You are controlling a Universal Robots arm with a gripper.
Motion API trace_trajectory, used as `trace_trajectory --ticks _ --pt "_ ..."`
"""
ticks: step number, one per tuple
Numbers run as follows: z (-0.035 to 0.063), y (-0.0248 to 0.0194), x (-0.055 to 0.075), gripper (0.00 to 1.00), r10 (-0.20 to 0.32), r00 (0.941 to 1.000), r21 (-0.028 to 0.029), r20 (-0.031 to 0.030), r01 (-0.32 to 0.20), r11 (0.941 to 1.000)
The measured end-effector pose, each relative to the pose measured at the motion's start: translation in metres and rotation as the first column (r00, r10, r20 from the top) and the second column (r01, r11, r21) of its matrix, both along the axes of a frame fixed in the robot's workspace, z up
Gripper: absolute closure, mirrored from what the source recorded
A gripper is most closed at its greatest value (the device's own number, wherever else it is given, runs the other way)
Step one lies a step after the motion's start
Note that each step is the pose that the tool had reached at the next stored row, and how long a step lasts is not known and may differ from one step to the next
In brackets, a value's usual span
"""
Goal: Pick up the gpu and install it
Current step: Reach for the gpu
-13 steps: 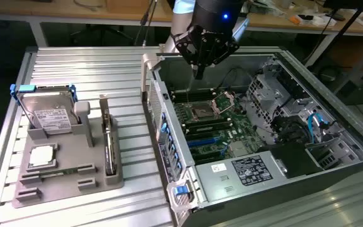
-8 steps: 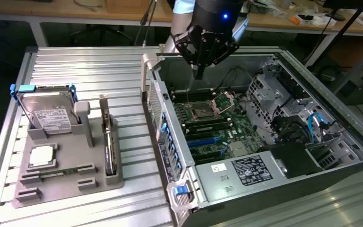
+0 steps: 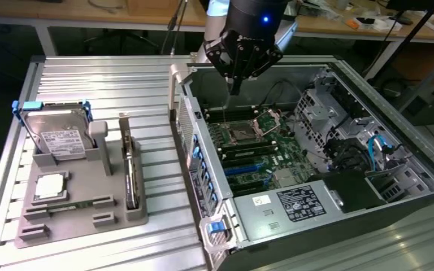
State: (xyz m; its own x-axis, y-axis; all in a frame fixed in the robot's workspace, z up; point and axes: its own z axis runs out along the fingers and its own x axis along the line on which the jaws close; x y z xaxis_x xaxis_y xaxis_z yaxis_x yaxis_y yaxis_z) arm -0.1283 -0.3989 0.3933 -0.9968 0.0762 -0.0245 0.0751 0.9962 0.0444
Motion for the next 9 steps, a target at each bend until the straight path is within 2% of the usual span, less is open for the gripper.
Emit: trace_trajectory --ticks 9 --pt "0.0 0.0 -0.0065 0.89 0.0 1.0 0.0 0.0 0.0 1.0"
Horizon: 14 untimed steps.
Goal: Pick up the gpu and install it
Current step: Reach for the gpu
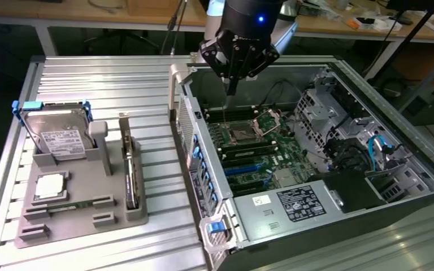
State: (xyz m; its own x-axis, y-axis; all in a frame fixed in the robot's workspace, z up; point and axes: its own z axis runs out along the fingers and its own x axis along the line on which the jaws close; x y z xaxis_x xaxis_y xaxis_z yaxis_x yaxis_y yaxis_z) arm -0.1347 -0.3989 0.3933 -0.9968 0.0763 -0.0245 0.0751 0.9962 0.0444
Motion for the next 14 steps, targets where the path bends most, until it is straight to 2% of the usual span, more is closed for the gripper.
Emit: trace_trajectory --ticks 14 --pt "0.0 0.0 -0.0086 0.89 0.0 1.0 0.0 0.0 0.0 1.0"
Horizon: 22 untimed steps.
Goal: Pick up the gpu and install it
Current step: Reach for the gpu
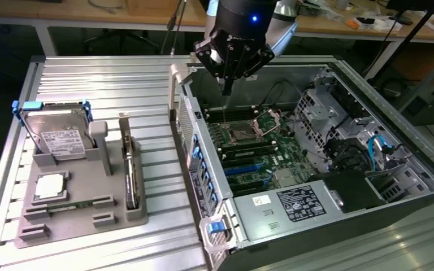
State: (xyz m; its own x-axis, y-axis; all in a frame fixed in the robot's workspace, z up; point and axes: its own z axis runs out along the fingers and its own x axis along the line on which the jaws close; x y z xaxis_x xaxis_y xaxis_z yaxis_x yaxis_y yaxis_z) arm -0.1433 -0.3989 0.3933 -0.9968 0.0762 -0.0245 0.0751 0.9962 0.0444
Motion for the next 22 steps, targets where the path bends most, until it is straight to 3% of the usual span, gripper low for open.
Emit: trace_trajectory --ticks 22 --pt "0.0 0.0 -0.013 0.89 0.0 1.0 -0.0001 0.0 0.0 1.0"
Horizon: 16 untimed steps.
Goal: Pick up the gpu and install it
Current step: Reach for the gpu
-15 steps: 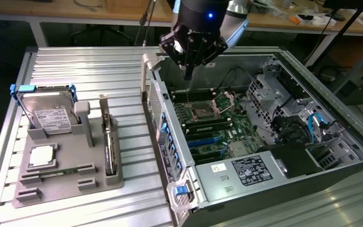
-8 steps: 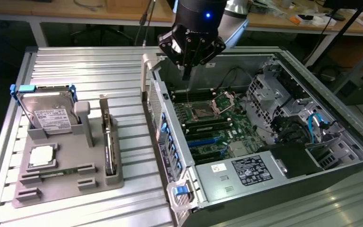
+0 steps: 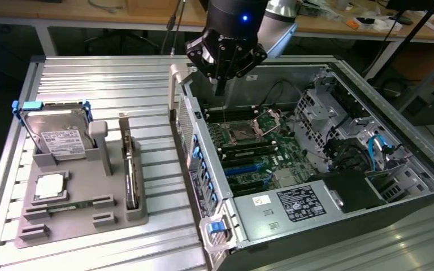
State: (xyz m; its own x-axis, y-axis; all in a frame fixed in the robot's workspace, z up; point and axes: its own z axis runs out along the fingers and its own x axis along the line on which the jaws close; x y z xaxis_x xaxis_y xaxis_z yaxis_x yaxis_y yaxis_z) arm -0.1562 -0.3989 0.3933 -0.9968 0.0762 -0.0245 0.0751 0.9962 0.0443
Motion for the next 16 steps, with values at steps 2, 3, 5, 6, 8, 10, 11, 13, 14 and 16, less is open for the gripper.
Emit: trace_trajectory --ticks 2,3,5,6,8,10,11,13,14,16 --pt "0.0 0.0 -0.001 0.89 0.0 1.0 0.0 0.0 0.0 1.0" --pt "0.0 0.0 -0.002 0.89 0.0 1.0 0.0 0.0 0.0 1.0" --pt "-0.0001 0.0 -0.003 0.89 0.0 1.0 0.0001 0.0001 0.0 1.0" --pt "0.0 0.0 -0.004 0.89 0.0 1.0 0.0001 0.0 0.0 1.0" --pt "0.0 0.0 -0.005 0.89 0.0 1.0 0.0 0.0 0.0 1.0" --pt "0.0 0.0 -0.007 0.89 0.0 1.0 0.0001 0.0 0.0 1.0" --pt "0.0 0.0 -0.008 0.89 0.0 1.0 0.0 0.0 0.0 1.0" --pt "0.0 0.0 -0.009 0.89 0.0 1.0 0.0001 0.0001 0.0 1.0" --pt "0.0 0.0 -0.01 0.89 0.0 1.0 0.0 0.0 0.0 1.0" --pt "0.0 0.0 -0.012 0.89 0.0 1.0 0.0001 0.0 0.0 1.0"
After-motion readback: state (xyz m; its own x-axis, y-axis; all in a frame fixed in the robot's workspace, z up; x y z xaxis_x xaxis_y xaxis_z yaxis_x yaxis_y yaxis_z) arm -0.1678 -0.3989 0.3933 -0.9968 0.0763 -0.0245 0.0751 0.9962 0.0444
